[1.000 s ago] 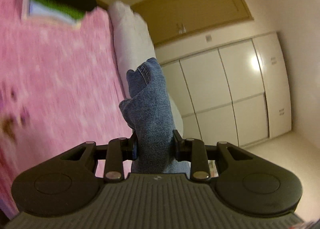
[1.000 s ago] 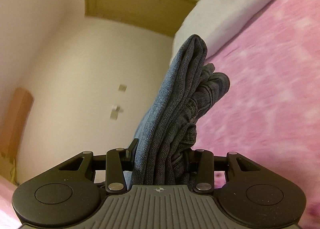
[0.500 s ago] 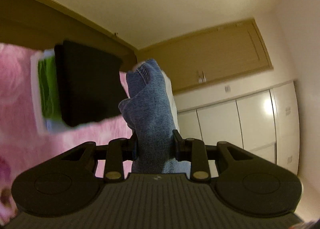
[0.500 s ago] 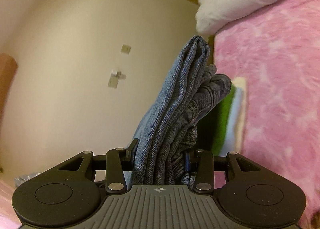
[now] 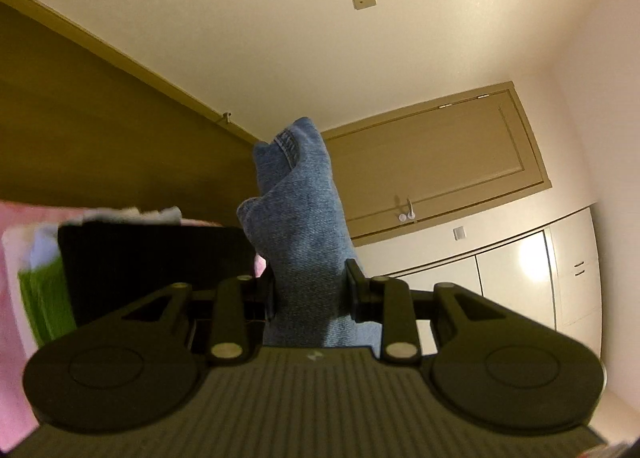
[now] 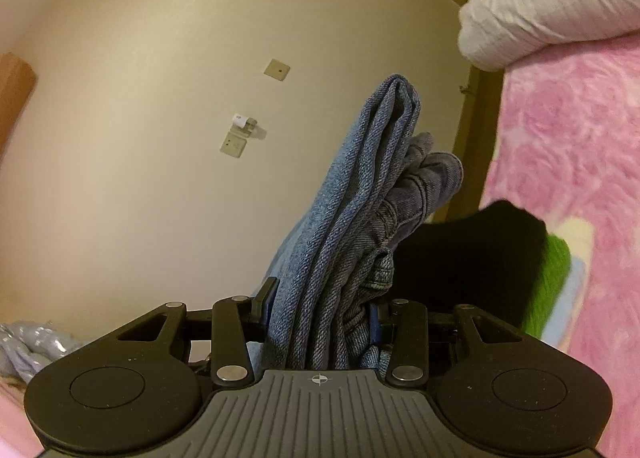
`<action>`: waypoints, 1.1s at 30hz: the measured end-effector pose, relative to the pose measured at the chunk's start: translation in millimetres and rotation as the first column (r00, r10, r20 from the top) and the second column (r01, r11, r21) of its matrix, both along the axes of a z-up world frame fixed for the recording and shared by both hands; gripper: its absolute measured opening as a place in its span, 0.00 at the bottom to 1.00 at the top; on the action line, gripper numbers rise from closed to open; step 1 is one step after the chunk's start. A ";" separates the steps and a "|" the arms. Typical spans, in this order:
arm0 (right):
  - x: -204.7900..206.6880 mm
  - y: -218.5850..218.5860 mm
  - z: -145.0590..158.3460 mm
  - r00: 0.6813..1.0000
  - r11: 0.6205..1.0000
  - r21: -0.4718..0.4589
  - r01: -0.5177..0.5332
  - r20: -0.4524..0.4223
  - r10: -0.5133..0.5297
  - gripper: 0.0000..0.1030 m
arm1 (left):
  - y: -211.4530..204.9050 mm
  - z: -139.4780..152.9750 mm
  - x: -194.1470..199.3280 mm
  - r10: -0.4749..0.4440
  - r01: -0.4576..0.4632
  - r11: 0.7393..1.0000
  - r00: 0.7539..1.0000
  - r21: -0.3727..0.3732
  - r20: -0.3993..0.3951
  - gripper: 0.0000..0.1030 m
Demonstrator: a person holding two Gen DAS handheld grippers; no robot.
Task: Fold clothes
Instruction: 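Carry the held folded jeans with both tools to the clothes stack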
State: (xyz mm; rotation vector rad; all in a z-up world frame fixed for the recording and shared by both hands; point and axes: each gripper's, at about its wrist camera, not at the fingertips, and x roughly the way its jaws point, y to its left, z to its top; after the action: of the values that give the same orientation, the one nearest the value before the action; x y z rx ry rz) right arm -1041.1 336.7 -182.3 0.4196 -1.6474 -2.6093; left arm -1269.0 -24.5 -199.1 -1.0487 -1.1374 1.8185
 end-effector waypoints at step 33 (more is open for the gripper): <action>4.0 -94.3 45.8 0.947 0.740 0.653 -0.160 0.312 -0.071 0.27 | 35.9 30.5 31.0 -0.316 0.129 0.813 0.917 -0.567 -0.245 0.22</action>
State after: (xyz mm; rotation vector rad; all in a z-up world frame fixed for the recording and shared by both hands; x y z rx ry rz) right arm -1037.1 242.4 -136.5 0.9272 -0.6176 -3.1523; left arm -1238.0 11.5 -168.6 -1.0724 -0.2706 2.0680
